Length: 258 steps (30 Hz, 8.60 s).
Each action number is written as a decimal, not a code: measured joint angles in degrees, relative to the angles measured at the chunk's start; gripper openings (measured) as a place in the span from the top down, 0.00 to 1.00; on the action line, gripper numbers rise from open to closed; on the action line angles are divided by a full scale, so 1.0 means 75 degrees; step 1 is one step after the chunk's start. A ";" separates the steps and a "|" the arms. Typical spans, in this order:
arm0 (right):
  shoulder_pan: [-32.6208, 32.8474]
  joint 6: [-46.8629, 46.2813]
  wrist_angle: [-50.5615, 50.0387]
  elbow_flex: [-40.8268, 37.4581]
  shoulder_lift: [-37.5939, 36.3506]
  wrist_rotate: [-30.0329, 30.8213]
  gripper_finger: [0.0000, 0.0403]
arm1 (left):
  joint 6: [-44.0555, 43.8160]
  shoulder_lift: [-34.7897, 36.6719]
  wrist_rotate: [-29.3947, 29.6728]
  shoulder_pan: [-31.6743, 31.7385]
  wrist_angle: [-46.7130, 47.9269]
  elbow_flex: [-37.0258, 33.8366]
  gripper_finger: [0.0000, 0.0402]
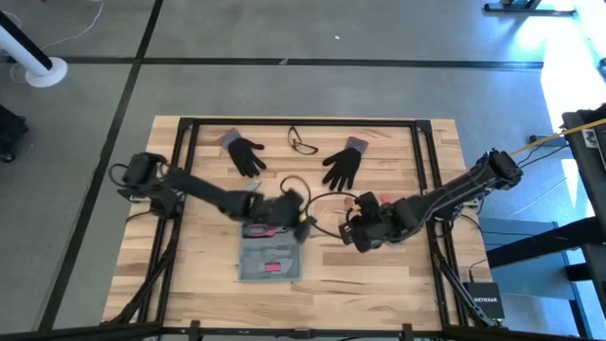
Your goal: Prefit tool cases
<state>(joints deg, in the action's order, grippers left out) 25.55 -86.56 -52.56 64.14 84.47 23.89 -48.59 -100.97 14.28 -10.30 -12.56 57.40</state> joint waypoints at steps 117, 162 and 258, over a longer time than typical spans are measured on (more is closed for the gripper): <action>-0.3282 0.2181 0.2256 -0.1647 0.1083 -0.2130 1.00 | -0.2059 0.0837 0.1753 -0.2535 0.3308 -0.0483 1.00; -0.1500 0.2559 0.0048 -0.1845 0.1437 -0.2601 1.00 | -0.1857 0.0837 0.1764 -0.2629 0.3429 -0.0480 1.00; -0.3312 0.3406 0.1971 -0.0883 0.2224 -0.1713 1.00 | -0.1561 0.0837 0.1705 -0.2629 0.3607 -0.0478 1.00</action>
<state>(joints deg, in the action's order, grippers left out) 0.71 -61.01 -37.77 57.52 101.14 11.04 -60.30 -94.70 27.07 -30.02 14.50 53.82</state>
